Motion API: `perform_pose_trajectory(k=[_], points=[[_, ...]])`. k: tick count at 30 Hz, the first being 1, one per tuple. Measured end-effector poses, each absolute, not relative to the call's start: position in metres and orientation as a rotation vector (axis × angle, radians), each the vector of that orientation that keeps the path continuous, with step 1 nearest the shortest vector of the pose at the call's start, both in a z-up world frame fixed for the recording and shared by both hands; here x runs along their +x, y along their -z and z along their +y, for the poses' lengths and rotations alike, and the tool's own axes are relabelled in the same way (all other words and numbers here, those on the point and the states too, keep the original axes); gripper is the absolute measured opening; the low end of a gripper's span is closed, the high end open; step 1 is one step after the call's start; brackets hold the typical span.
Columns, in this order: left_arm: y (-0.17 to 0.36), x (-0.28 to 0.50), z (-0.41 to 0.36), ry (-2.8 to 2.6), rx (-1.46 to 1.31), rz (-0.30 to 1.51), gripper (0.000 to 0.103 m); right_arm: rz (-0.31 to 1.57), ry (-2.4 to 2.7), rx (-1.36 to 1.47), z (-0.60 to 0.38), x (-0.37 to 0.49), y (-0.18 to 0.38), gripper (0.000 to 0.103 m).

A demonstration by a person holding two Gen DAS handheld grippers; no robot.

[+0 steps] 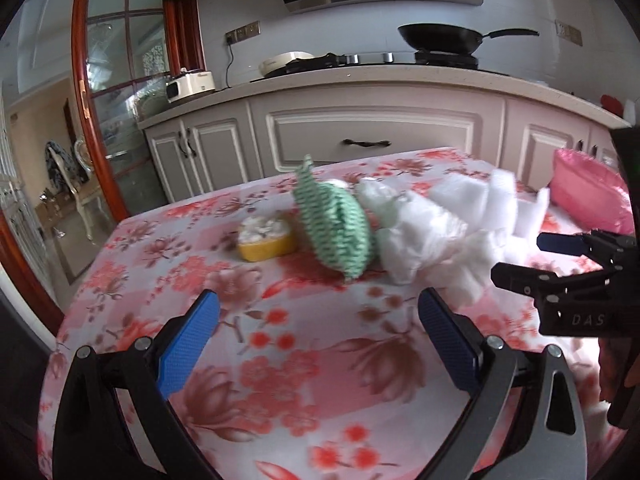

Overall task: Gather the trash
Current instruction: 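Move both tools back over the table, then grasp white tissue with the right tool while the left tool grasps a white plastic bag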

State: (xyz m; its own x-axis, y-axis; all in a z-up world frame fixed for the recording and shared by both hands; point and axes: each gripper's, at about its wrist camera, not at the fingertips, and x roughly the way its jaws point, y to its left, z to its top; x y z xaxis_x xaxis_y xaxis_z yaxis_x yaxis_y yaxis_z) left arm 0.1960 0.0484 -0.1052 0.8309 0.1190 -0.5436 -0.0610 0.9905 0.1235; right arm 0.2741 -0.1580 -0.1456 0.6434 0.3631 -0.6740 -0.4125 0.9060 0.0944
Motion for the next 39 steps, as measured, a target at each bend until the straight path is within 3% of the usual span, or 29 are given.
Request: perform_pose_trajectory(k=[6,8,14,19,31,39], points=[[0.116,0.209,0.07,-0.12,0.057,0.624,0.096,0.823,-0.452,-0.062,-0.139,0.295,0.157,0.084],[0.118,0.213,0.073,-0.115,0.047,0.634,0.096,0.821,-0.45,-0.083,-0.134,0.297,0.157,0.079],[0.122,0.228,0.075,-0.101,0.028,0.659,0.096,0.821,-0.456,-0.082,-0.138,0.298,0.156,0.06],[0.126,0.236,0.073,-0.097,0.017,0.677,0.096,0.835,-0.476,-0.053,-0.147,0.297,0.157,0.035],[0.127,0.238,0.04,-0.028,0.054,0.684,0.096,0.754,-0.419,-0.007,-0.194,0.265,0.139,0.032],[0.121,0.281,-0.009,0.075,0.121,0.665,0.091,0.721,-0.363,-0.013,-0.217,0.251,0.136,0.032]])
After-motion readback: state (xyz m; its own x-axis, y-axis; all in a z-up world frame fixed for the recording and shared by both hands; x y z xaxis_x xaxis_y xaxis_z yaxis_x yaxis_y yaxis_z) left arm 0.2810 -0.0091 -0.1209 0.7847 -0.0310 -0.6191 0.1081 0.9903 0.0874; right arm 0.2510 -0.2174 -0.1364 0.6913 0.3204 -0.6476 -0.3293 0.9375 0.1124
